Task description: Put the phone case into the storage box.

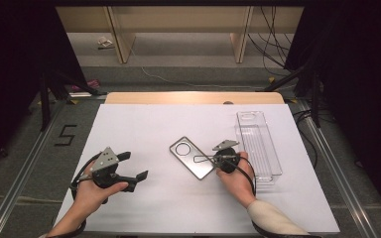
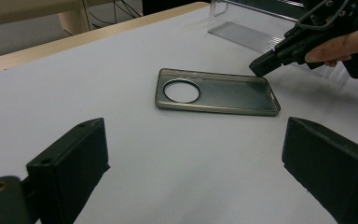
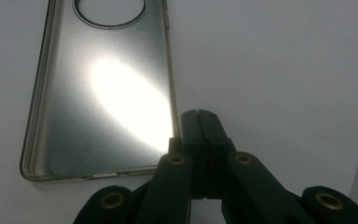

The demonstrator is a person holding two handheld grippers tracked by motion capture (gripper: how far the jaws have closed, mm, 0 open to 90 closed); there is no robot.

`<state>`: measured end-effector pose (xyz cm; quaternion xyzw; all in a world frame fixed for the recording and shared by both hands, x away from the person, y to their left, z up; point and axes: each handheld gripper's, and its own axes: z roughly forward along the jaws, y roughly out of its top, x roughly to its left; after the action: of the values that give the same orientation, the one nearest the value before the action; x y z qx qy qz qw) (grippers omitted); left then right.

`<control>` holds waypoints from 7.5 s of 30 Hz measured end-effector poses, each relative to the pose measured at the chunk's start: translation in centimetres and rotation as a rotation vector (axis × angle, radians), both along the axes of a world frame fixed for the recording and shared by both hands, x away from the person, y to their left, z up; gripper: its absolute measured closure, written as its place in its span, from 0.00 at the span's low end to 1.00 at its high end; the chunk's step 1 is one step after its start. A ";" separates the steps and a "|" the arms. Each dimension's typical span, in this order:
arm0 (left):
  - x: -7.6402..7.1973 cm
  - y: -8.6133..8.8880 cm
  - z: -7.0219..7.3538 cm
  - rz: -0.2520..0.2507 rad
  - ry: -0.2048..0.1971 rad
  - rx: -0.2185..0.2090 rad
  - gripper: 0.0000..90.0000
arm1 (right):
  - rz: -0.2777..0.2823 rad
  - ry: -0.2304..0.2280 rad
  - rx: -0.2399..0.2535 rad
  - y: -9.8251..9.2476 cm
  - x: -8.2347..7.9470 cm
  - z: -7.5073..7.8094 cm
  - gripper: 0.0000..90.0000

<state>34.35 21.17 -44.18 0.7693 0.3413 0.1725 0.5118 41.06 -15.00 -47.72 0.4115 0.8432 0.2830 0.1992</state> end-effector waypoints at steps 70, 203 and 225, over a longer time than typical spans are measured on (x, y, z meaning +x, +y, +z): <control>0.1 0.2 0.0 0.003 -0.003 0.004 0.08 | 0.154 0.093 0.008 3.4 -3.7 -0.2 1.00; 0.2 0.3 0.1 0.002 -0.003 -0.006 0.09 | 0.642 -0.001 -0.408 8.7 -2.9 1.5 0.41; 0.2 0.3 0.1 0.003 -0.002 -0.007 0.09 | 0.685 0.003 -0.498 10.1 -2.5 1.5 0.46</control>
<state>34.56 21.44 -44.12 0.7667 0.3428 0.1727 0.5147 38.52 -4.86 -46.20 0.0472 0.9741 0.1200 0.1858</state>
